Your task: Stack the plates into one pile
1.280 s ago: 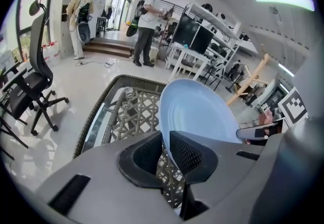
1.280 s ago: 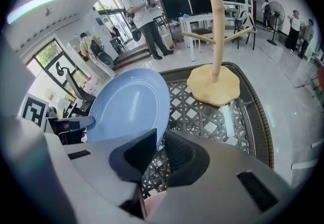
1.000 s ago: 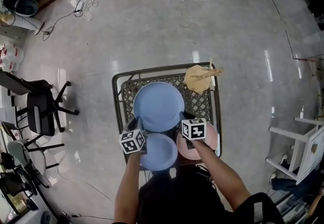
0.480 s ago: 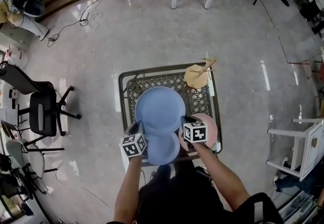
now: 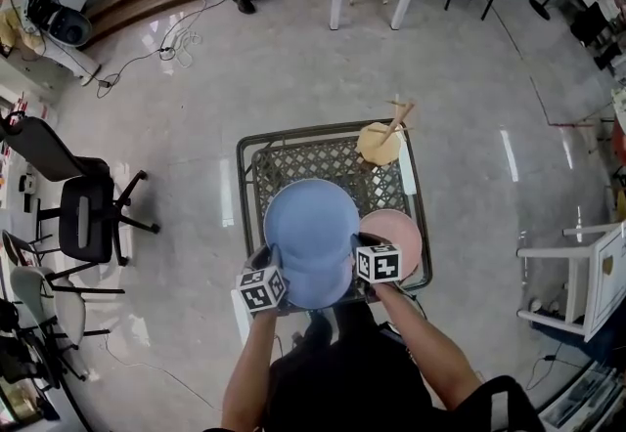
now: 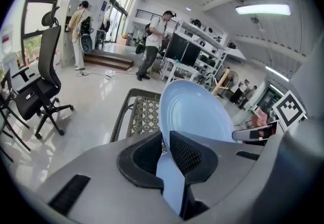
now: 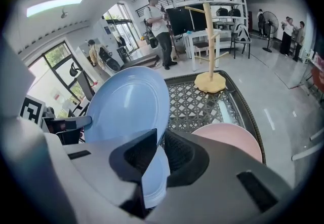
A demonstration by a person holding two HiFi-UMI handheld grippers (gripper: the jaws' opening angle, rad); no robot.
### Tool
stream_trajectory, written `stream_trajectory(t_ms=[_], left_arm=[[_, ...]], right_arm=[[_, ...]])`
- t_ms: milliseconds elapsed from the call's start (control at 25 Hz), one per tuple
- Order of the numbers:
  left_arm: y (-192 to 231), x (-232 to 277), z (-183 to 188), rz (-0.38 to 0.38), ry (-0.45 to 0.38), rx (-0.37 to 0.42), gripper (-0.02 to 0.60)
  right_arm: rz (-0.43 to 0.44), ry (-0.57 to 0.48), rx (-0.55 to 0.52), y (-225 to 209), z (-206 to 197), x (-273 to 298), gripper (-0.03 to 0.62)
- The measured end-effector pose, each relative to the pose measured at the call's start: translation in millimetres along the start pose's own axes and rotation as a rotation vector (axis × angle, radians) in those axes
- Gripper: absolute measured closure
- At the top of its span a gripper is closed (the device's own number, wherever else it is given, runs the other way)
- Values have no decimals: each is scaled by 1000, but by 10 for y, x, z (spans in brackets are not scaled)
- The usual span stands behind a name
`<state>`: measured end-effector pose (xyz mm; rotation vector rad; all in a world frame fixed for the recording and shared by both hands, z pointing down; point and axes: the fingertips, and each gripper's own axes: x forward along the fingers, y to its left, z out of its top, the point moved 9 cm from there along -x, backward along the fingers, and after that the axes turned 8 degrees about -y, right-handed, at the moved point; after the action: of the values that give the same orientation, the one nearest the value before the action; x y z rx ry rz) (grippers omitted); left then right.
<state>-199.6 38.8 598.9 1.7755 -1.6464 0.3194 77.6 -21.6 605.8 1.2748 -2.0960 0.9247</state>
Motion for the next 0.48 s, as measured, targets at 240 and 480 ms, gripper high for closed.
stream_trajectory(t_ms=[240, 480], left_arm=[[53, -156, -248, -7, 17, -5, 523], [103, -237, -540, -11, 67, -16, 523]], right_arm=[[-8, 21, 4, 77, -285, -84, 548], [-27, 76, 24, 77, -639, -98, 548]])
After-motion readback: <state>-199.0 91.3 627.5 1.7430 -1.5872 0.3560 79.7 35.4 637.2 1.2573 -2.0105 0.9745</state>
